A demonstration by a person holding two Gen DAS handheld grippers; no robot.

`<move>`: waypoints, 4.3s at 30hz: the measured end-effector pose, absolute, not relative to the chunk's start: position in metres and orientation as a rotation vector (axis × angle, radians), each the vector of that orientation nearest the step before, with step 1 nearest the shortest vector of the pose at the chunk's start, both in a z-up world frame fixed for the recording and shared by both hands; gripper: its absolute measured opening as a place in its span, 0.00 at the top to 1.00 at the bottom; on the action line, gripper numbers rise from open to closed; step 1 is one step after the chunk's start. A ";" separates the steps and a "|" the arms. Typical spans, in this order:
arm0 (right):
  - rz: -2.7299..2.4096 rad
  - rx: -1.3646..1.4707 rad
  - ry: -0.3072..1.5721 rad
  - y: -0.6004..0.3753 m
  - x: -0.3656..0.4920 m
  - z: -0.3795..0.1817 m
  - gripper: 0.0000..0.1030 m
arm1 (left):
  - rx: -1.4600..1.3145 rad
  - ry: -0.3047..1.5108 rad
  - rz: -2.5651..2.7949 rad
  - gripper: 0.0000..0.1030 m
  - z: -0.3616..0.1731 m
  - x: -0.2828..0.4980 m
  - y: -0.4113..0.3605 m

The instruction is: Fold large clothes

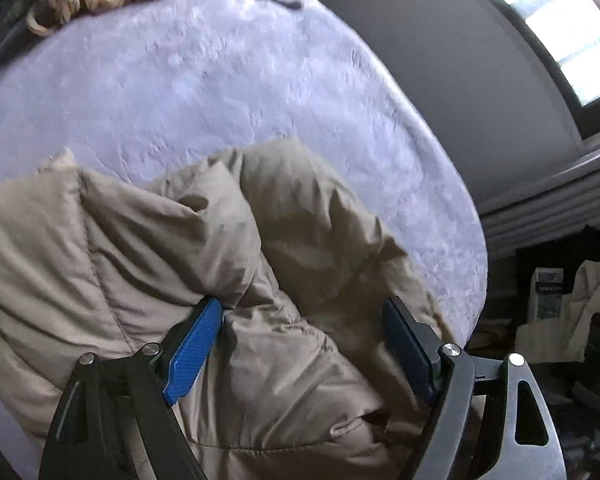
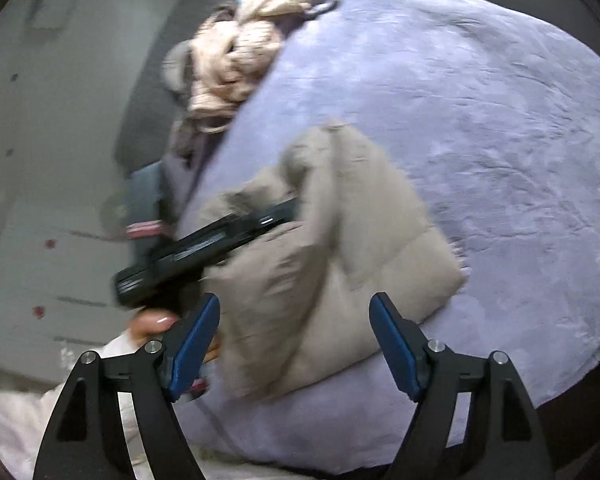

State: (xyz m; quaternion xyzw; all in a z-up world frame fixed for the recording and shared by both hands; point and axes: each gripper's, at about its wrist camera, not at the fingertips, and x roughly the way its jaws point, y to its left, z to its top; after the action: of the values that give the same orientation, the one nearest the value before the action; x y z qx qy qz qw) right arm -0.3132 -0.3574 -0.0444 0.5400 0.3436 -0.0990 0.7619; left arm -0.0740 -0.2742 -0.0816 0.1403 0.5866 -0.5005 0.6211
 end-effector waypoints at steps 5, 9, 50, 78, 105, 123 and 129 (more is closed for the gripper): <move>-0.141 1.199 0.780 -0.342 -0.294 -0.053 0.22 | 0.250 1.158 -1.043 0.20 -0.048 -0.043 -0.247; -0.199 1.160 0.855 -0.337 -0.263 -0.065 0.35 | 0.202 1.094 -0.871 0.20 -0.044 0.002 -0.205; -0.260 0.731 1.173 -0.399 -0.283 -0.090 0.81 | 0.429 1.100 -0.759 0.14 -0.113 -0.008 -0.278; -0.118 0.623 1.434 -0.376 -0.264 -0.150 0.81 | 0.207 1.357 -0.638 0.08 -0.091 -0.103 -0.138; -0.467 0.757 1.227 -0.352 -0.288 -0.081 0.45 | 0.253 1.331 -0.660 0.00 -0.089 -0.079 -0.085; -0.384 0.761 1.180 -0.392 -0.258 -0.063 0.23 | 0.129 1.346 -0.542 0.00 -0.085 -0.045 -0.094; -0.294 0.800 1.215 -0.432 -0.235 -0.078 0.19 | 0.039 1.398 -0.554 0.00 -0.099 -0.028 -0.112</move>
State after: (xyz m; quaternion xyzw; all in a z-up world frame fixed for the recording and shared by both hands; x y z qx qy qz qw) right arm -0.2354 -0.4315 -0.0781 0.3645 0.5534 -0.1339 0.7369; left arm -0.0284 -0.1115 -0.0988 0.0179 0.6349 -0.2516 0.7303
